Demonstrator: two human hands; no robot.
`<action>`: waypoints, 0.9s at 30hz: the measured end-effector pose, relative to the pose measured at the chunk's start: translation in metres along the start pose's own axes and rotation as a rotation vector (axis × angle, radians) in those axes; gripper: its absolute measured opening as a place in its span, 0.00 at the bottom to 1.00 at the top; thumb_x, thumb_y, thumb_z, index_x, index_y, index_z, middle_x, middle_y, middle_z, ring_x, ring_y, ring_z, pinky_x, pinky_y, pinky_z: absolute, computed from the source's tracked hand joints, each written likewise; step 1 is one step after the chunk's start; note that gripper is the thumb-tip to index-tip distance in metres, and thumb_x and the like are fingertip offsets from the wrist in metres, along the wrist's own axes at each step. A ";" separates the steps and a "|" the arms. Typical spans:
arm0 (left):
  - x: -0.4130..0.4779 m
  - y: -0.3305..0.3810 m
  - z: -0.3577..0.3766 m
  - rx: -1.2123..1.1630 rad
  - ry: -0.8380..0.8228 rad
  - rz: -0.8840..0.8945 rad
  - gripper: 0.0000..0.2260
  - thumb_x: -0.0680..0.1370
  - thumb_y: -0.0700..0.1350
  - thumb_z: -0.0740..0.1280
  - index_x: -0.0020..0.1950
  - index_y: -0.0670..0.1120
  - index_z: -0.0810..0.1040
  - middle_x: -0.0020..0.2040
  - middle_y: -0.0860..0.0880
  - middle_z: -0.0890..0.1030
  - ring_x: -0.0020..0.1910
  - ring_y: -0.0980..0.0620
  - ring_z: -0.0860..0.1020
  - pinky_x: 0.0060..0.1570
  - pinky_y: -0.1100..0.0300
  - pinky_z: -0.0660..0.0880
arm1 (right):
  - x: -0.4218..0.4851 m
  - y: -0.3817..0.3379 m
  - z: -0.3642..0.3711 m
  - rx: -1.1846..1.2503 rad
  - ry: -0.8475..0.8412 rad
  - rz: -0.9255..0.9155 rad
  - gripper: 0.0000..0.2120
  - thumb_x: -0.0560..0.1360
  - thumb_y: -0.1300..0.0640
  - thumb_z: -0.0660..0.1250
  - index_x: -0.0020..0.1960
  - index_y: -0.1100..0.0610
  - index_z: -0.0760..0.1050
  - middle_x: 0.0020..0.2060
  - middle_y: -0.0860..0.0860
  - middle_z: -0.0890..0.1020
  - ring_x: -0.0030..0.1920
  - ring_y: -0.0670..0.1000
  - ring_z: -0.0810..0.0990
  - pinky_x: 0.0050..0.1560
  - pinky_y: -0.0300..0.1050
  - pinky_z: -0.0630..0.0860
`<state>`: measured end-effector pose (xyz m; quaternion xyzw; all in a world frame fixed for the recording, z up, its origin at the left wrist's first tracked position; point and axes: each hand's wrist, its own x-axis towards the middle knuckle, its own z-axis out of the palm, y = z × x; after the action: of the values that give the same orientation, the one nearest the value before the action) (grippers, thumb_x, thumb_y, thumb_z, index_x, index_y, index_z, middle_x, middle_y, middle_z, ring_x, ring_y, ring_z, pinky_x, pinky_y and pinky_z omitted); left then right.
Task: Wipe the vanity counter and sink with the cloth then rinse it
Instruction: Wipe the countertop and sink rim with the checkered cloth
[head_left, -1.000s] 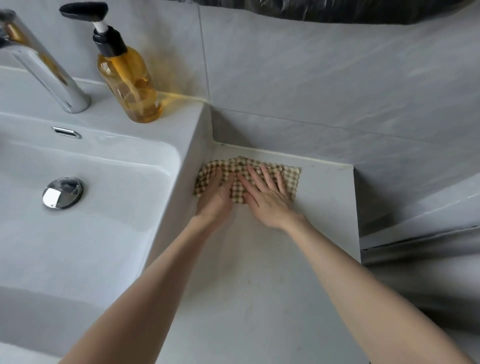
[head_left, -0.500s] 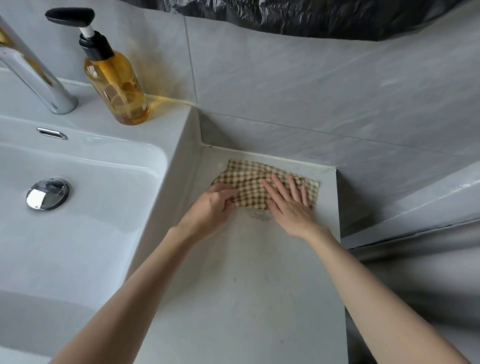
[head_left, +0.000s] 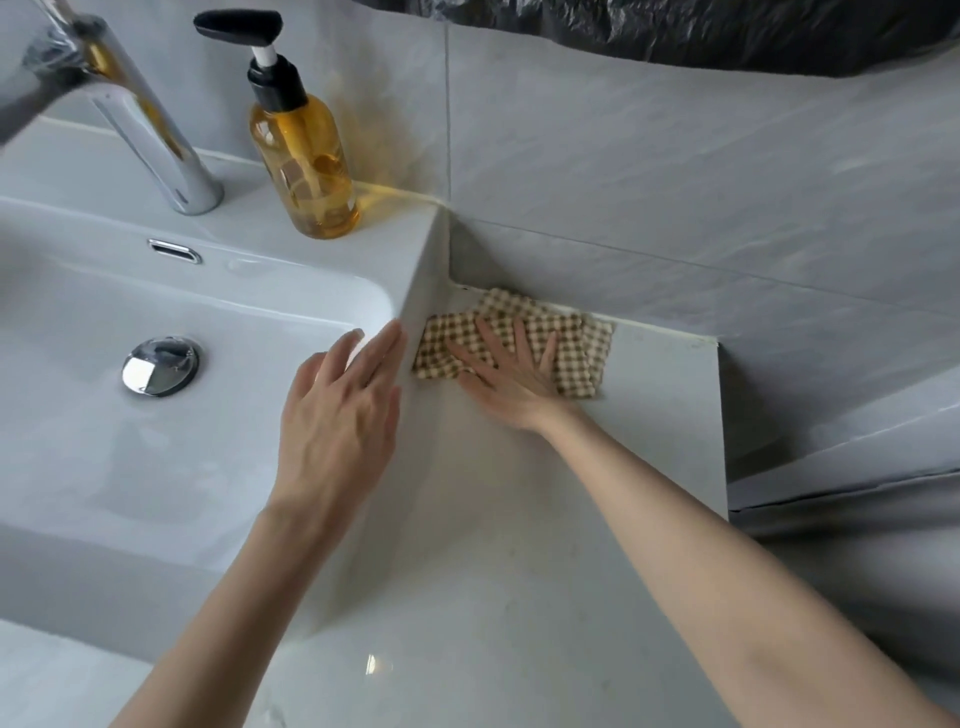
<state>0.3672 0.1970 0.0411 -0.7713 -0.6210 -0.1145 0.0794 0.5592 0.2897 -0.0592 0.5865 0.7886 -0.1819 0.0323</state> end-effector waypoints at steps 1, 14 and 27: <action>0.000 -0.001 0.000 0.005 0.016 -0.010 0.19 0.77 0.41 0.62 0.68 0.44 0.71 0.68 0.50 0.74 0.65 0.44 0.72 0.59 0.55 0.63 | 0.009 -0.003 -0.002 0.010 0.002 -0.007 0.22 0.80 0.39 0.41 0.73 0.32 0.43 0.77 0.41 0.40 0.76 0.57 0.33 0.66 0.70 0.27; -0.003 0.005 0.003 -0.088 -0.010 -0.052 0.22 0.76 0.37 0.63 0.70 0.42 0.69 0.70 0.47 0.72 0.69 0.43 0.70 0.71 0.50 0.63 | -0.080 -0.042 0.035 0.037 0.009 -0.157 0.25 0.78 0.42 0.33 0.75 0.36 0.42 0.76 0.40 0.38 0.75 0.51 0.31 0.69 0.57 0.25; -0.007 0.004 0.009 -0.126 -0.042 -0.062 0.26 0.76 0.42 0.61 0.75 0.44 0.62 0.74 0.48 0.65 0.73 0.45 0.64 0.72 0.50 0.59 | 0.026 -0.019 -0.005 0.078 0.002 0.172 0.23 0.81 0.43 0.40 0.76 0.38 0.47 0.77 0.41 0.41 0.76 0.55 0.35 0.69 0.66 0.28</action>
<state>0.3708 0.1920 0.0309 -0.7575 -0.6376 -0.1393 0.0142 0.5344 0.3110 -0.0566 0.6531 0.7276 -0.2085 0.0239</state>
